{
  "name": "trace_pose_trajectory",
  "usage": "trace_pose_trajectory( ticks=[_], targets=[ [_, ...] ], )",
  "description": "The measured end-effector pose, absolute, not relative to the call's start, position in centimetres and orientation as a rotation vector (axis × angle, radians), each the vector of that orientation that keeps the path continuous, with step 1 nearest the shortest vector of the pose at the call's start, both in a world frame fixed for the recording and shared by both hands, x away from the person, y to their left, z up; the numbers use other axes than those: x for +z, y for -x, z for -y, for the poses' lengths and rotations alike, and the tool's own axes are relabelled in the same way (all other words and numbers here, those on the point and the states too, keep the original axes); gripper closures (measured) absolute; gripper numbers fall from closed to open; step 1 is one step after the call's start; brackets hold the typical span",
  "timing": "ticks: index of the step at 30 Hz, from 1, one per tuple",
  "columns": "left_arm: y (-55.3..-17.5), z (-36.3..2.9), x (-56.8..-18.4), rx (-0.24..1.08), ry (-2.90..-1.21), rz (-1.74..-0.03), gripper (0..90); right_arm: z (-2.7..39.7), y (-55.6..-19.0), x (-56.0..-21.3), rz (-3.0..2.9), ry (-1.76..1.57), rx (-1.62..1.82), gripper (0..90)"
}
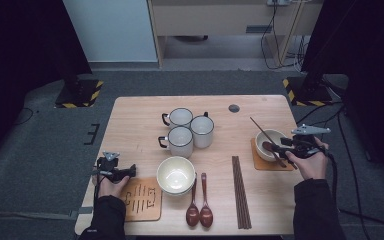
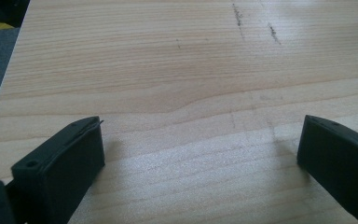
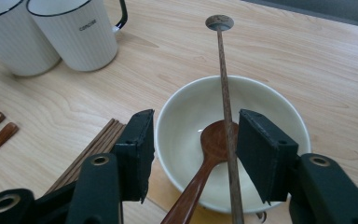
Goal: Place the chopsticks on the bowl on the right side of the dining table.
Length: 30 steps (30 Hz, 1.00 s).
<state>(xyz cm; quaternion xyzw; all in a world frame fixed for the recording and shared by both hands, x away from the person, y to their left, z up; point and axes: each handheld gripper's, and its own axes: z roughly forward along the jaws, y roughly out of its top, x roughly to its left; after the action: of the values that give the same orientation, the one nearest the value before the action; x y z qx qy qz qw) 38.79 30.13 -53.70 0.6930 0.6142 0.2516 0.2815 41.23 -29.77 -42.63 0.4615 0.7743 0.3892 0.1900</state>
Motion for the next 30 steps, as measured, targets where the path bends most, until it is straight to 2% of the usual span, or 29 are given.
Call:
trace_pose_trajectory(
  ticks=[6,19,30],
  targets=[
    [-38.8,-30.1,-53.7,0.674,-1.856,-1.646,0.0,29.7,-39.8,-41.5,-2.138,-1.307,1.095,39.6],
    [-38.8,-30.1,-53.7,0.674,-1.856,-1.646,0.0,29.5,-36.3,-39.4,-2.043,-1.253,1.197,42.8],
    [-38.8,-30.1,-53.7,0.674,-1.856,-1.646,0.0,28.7,-35.1,-39.5,-2.044,-1.239,1.212,44.9]
  ],
)
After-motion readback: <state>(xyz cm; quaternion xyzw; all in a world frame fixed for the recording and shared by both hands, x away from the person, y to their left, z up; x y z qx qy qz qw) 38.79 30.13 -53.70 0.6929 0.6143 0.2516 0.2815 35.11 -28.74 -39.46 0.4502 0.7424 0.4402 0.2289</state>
